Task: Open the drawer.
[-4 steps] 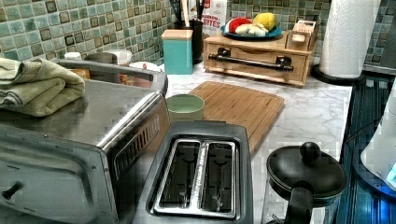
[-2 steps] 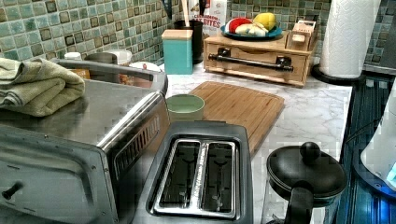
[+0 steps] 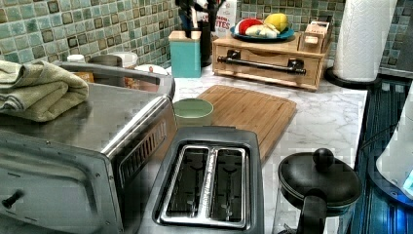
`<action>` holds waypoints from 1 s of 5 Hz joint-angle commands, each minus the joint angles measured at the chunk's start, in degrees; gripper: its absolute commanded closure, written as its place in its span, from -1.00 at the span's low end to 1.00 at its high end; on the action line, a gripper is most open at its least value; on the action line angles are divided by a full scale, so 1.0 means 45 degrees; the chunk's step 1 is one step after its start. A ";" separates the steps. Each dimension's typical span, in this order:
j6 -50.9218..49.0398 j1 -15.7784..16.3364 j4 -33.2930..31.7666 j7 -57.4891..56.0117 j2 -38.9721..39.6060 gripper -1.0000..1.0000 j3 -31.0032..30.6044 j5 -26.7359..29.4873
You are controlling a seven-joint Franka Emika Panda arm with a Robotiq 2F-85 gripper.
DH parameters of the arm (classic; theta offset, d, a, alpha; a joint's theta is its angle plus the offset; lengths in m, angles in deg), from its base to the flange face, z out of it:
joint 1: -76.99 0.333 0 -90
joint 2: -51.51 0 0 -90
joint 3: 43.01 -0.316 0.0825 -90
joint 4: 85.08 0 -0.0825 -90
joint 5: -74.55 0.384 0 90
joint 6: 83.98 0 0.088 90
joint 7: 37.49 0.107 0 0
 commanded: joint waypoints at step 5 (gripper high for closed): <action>0.4575 -0.2269 -0.2756 -0.5026 -0.0344 -1.00 0.2350 -0.2388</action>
